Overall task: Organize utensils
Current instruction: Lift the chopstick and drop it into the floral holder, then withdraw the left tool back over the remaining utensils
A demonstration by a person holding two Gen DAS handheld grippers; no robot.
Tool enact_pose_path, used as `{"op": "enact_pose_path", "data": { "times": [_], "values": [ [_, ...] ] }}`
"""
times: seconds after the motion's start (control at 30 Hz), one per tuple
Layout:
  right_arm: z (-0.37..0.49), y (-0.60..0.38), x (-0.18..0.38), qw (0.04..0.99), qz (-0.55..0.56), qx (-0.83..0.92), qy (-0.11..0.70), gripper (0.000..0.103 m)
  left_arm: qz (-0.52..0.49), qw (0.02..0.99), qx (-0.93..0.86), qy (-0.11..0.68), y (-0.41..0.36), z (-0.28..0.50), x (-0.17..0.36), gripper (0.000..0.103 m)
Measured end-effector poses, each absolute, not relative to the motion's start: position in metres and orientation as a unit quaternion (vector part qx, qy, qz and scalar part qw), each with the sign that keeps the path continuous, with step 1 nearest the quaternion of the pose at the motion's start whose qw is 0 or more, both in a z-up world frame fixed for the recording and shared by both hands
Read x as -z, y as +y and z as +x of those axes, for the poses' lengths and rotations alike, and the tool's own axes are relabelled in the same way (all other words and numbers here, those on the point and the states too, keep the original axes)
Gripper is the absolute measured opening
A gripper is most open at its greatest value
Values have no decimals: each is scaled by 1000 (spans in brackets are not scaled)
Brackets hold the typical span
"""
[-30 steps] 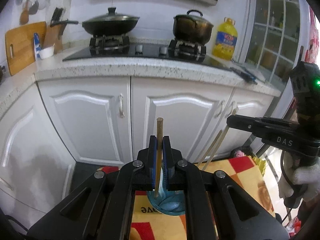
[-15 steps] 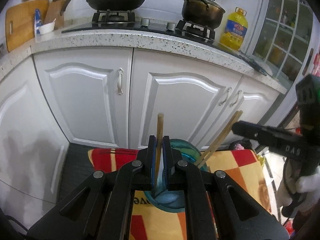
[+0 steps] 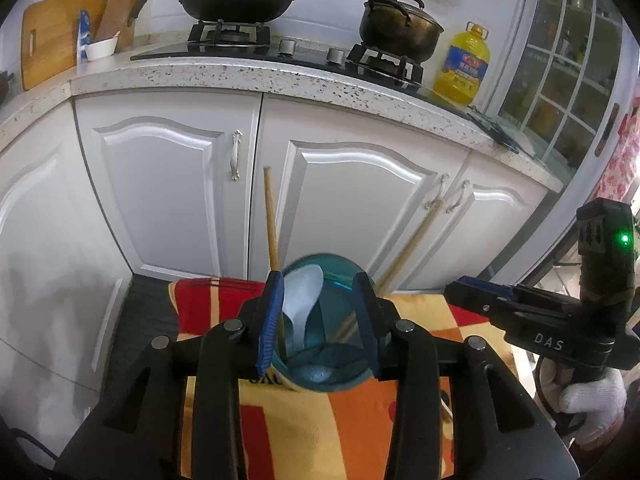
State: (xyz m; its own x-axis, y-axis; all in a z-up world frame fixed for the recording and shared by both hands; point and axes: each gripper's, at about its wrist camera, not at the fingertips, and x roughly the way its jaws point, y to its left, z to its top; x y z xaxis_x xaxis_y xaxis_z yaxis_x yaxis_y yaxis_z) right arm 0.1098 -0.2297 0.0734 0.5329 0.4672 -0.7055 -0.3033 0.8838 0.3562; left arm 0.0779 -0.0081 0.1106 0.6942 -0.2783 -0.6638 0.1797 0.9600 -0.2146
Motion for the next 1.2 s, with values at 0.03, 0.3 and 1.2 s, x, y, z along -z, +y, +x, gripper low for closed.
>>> {"op": "enact_pose_path", "data": {
  "times": [0.03, 0.3, 1.2],
  "values": [
    [107, -231, -72, 870, 96, -219, 430, 27, -65, 918, 123, 370, -9, 74, -110, 36],
    [75, -243, -65, 879, 84, -183, 432, 30, -60, 919, 128, 369, -27, 39, -100, 40],
    [-24, -303, -45, 893, 57, -85, 438, 38, -29, 902, 161, 400, -111, -25, -52, 44]
  ]
}}
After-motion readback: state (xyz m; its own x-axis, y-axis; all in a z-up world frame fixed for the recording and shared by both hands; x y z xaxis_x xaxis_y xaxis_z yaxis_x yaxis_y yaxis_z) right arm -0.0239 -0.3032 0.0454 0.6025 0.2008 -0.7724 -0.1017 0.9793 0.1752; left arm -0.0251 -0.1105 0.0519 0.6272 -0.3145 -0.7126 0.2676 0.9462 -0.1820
